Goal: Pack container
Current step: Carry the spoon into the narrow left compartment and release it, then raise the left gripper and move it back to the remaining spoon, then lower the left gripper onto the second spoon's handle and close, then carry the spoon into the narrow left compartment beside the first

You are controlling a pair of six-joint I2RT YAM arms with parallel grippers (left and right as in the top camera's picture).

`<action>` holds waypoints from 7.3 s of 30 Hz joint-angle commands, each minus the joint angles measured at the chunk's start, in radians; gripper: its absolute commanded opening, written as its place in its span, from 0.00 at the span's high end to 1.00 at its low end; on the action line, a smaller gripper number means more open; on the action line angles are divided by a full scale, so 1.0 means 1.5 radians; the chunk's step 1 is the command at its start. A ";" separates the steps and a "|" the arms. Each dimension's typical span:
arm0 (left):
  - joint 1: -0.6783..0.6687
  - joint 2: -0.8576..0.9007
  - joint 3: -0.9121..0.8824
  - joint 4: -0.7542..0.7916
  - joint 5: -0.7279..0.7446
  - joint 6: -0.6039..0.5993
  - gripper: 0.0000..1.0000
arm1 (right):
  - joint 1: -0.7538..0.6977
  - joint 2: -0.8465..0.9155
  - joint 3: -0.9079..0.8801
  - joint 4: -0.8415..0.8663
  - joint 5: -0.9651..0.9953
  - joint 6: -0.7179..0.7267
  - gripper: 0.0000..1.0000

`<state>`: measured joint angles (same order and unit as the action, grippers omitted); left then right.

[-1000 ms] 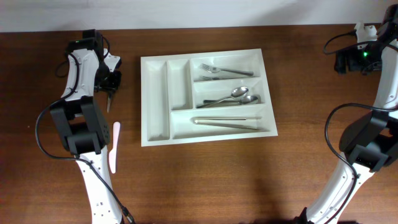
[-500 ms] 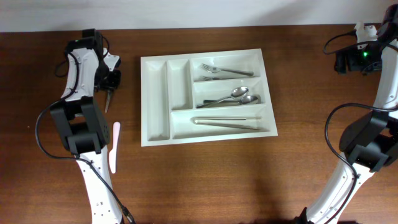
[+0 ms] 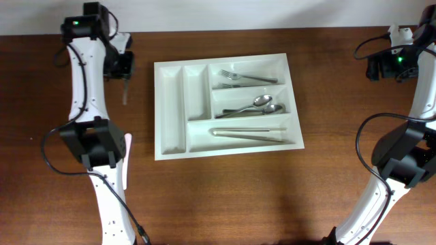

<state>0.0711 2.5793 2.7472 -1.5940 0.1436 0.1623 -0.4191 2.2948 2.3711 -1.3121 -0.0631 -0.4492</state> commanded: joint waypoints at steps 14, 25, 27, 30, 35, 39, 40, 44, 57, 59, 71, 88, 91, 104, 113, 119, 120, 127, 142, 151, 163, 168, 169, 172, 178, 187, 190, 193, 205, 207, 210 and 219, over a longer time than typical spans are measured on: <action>-0.121 0.006 0.013 -0.063 0.113 -0.154 0.98 | 0.000 0.005 -0.004 0.000 -0.008 -0.002 0.01; -0.120 0.006 -0.027 -0.057 0.078 -0.183 0.98 | 0.000 0.005 -0.004 0.000 -0.008 -0.002 0.01; -0.120 0.006 -0.035 -0.053 0.078 -0.183 0.98 | 0.001 0.005 -0.004 0.000 -0.008 -0.002 0.01; -0.121 0.006 -0.054 -0.041 0.079 -0.183 0.97 | 0.000 0.005 -0.004 0.000 -0.008 -0.002 0.01; -0.121 0.007 -0.080 -0.020 0.078 -0.183 0.94 | 0.000 0.005 -0.004 0.000 -0.008 -0.002 0.01; -0.121 0.009 -0.119 0.004 0.057 -0.183 0.94 | 0.000 0.005 -0.004 0.000 -0.008 -0.002 0.01; -0.121 0.009 -0.127 0.009 0.056 -0.183 0.94 | 0.000 0.005 -0.004 0.000 -0.008 -0.002 0.01; -0.121 0.009 -0.162 0.022 0.056 -0.183 0.94 | 0.000 0.005 -0.004 0.000 -0.008 -0.002 0.01; -0.121 0.009 -0.224 0.065 0.056 -0.183 0.77 | 0.000 0.005 -0.004 0.000 -0.008 -0.002 0.01; -0.121 0.009 -0.224 0.071 0.057 -0.183 0.76 | 0.001 0.005 -0.004 0.000 -0.008 -0.002 0.01; -0.113 0.008 -0.130 0.039 0.076 -0.183 0.74 | 0.000 0.005 -0.004 0.000 -0.008 -0.002 0.01; 0.049 -0.030 0.097 -0.063 -0.116 -0.033 0.37 | 0.000 0.005 -0.004 0.000 -0.008 -0.002 0.01; 0.079 -0.030 0.078 -0.063 -0.115 -0.022 0.36 | 0.000 0.005 -0.004 0.000 -0.008 -0.002 0.01; 0.132 -0.029 -0.106 -0.003 -0.116 0.101 0.27 | 0.001 0.005 -0.004 0.000 -0.008 -0.002 0.01; 0.132 -0.028 -0.204 0.131 -0.116 0.115 0.23 | 0.000 0.005 -0.004 0.000 -0.008 -0.002 0.01; 0.134 -0.028 -0.249 0.190 -0.117 0.120 0.22 | 0.000 0.005 -0.004 0.000 -0.008 -0.002 0.01; 0.134 -0.028 -0.256 0.196 -0.119 0.119 0.19 | 0.001 0.005 -0.004 0.000 -0.008 -0.002 0.02; 0.140 -0.028 -0.294 0.226 -0.118 0.117 0.18 | 0.000 0.005 -0.004 0.000 -0.008 -0.002 0.01; 0.168 -0.028 -0.304 0.234 -0.111 0.110 0.20 | 0.000 0.005 -0.004 0.000 -0.008 -0.002 0.01; 0.168 -0.026 -0.304 0.235 -0.111 0.110 0.26 | 0.000 0.005 -0.004 0.000 -0.008 -0.002 0.01; 0.168 0.000 -0.304 0.230 -0.110 0.110 0.38 | 0.000 0.005 -0.004 0.000 -0.008 -0.002 0.01; 0.168 0.000 -0.304 0.237 -0.110 0.110 0.57 | 0.000 0.005 -0.004 0.000 -0.008 -0.002 0.01; 0.168 0.000 -0.304 0.238 -0.110 0.110 0.61 | 0.000 0.005 -0.004 0.000 -0.008 -0.002 0.02; 0.168 0.000 -0.304 0.243 -0.098 0.110 0.76 | 0.000 0.005 -0.004 0.000 -0.008 -0.002 0.01; 0.168 0.000 -0.304 0.254 -0.073 0.110 0.85 | 0.000 0.005 -0.004 0.000 -0.008 -0.002 0.01; 0.168 0.000 -0.304 0.254 -0.068 0.092 0.98 | 0.000 0.005 -0.004 0.000 -0.008 -0.002 0.01; 0.168 0.000 -0.304 0.254 -0.061 0.092 0.98 | 0.000 0.005 -0.004 0.000 -0.008 -0.002 0.01; 0.168 -0.001 -0.302 0.250 -0.050 0.090 0.98 | 0.001 0.005 -0.004 0.000 -0.008 -0.002 0.01; 0.168 -0.001 -0.117 0.114 0.097 0.074 0.98 | 0.000 0.005 -0.004 0.000 -0.008 -0.002 0.01; 0.168 -0.001 -0.067 0.073 0.124 0.074 0.98 | 0.000 0.005 -0.004 0.000 -0.008 -0.002 0.02; 0.161 -0.001 0.015 -0.001 0.156 0.074 0.98 | 0.000 0.005 -0.004 0.000 -0.008 -0.002 0.01; 0.094 -0.006 0.094 -0.063 0.176 0.029 0.98 | 0.001 0.005 -0.004 0.000 -0.008 -0.002 0.01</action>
<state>0.2680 2.5771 2.8670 -1.6836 0.3649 0.2531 -0.4191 2.2948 2.3711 -1.3121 -0.0631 -0.4492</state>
